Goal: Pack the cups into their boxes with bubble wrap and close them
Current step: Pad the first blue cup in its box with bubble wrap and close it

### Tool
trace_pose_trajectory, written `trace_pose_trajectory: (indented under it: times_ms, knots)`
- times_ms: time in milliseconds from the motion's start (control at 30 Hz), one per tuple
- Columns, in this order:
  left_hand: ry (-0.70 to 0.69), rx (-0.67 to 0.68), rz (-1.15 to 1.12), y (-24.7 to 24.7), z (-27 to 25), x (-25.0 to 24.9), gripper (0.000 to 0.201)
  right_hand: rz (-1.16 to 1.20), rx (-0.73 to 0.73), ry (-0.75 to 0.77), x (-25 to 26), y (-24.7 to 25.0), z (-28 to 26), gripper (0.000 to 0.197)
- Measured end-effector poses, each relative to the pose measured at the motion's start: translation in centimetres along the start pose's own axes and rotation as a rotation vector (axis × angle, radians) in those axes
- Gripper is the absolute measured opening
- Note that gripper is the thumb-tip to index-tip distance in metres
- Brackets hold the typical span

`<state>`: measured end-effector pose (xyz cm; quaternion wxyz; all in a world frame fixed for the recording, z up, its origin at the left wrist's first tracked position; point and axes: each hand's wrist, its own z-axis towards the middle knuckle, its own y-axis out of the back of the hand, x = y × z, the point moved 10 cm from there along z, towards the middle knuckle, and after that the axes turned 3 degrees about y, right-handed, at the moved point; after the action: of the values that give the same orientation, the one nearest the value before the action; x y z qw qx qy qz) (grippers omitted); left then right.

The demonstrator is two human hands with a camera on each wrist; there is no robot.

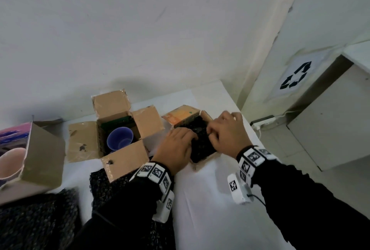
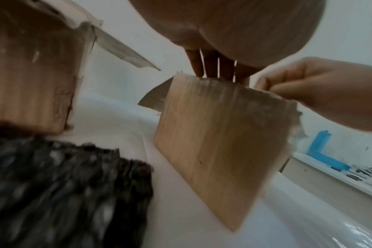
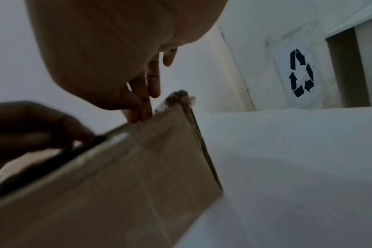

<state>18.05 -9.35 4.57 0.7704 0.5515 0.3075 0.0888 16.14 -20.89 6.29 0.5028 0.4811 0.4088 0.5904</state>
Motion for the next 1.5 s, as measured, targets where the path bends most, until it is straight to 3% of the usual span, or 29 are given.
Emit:
trace_pose_trajectory:
  times_ms: [100, 167, 233, 367, 467, 567, 667, 900, 1100, 1200, 1300, 1367, 1433, 1500]
  knots:
    - [0.054, 0.112, 0.005, -0.5, 1.7, 1.6, 0.028, -0.173, 0.162, -0.018, 0.8, -2.2, -1.9, 0.013]
    - [0.083, 0.225, 0.089, -1.2, 2.3, 2.3, 0.032, -0.253, 0.199, -0.042, 1.1, -2.6, -2.0, 0.006]
    - [0.099, 0.305, 0.179, -1.5, 2.7, 2.3, 0.036, -0.254, 0.241, -0.072, 1.2, -2.8, -1.7, 0.014]
    - [0.133, 0.308, 0.226, -1.8, 2.9, 2.0, 0.049, -0.081, 0.241, -0.179, 0.8, -2.7, -1.5, 0.029]
    - [0.041, 0.265, 0.251, -2.1, 3.2, 1.3, 0.06, 0.102, 0.137, -0.301, 0.2, -2.8, -1.8, 0.047]
    - [-0.025, 0.351, 0.444, -3.3, 3.7, 1.2, 0.071, 0.046, 0.244, -0.338, 0.1, -4.6, -2.1, 0.046]
    - [-0.042, 0.376, 0.565, -3.5, 4.1, 1.4, 0.072, 0.076, 0.261, -0.374, 0.0, -4.7, -1.6, 0.045]
    - [0.039, 0.478, 0.534, -4.3, 5.0, 3.0, 0.072, -0.015, 0.262, -0.307, 0.2, -4.1, -0.9, 0.028]
    - [0.063, 0.48, 0.591, -4.6, 6.2, 2.3, 0.063, -0.044, 0.333, -0.265, 0.3, -4.3, -1.5, 0.024]
    - [0.038, 0.452, 0.61, -4.3, 6.3, 1.9, 0.054, -0.032, 0.34, -0.216, 0.4, -3.8, -1.3, 0.022]
    - [0.032, 0.361, 0.592, -2.8, 5.9, 1.7, 0.044, -0.111, 0.217, -0.065, 0.7, -1.8, -1.2, 0.013]
    - [-0.008, 0.18, 0.542, -1.3, 5.1, 0.9, 0.037, -0.19, 0.134, -0.026, -0.1, -1.1, -1.9, 0.005]
    - [-0.054, -0.017, 0.393, -0.1, 3.3, -0.4, 0.037, -0.21, 0.093, -0.017, -0.9, -1.2, -2.7, 0.011]
    - [-0.072, -0.062, 0.277, -0.4, 1.1, -1.6, 0.052, -0.209, 0.058, -0.002, -0.9, -1.1, -3.2, 0.016]
